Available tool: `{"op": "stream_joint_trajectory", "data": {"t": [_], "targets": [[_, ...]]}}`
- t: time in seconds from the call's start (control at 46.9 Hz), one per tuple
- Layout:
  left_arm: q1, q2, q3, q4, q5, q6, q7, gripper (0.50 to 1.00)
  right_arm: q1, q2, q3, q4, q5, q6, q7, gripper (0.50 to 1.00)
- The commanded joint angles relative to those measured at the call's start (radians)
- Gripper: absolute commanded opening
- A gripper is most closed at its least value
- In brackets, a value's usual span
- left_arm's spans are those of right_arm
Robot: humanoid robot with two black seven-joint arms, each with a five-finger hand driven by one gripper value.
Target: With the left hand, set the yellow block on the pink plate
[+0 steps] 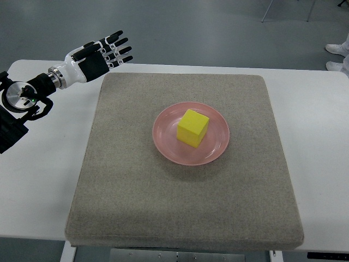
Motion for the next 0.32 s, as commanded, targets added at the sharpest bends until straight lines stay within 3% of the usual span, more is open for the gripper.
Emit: {"op": "stream_joint_trajectory", "data": {"t": [0.0, 0.299], "targets": [[0.009, 0.001, -0.003, -0.002, 0.001, 0.0, 0.0, 0.994, 0.0, 0.0, 0.0, 0.003, 0.0, 0.0, 0.0, 0.924], [0.02, 0.008, -0.001, 0.003, 0.004, 0.0, 0.0, 0.994, -0.001, 0.0, -0.003, 0.014, -0.005, 0.0, 0.0, 0.924]]}}
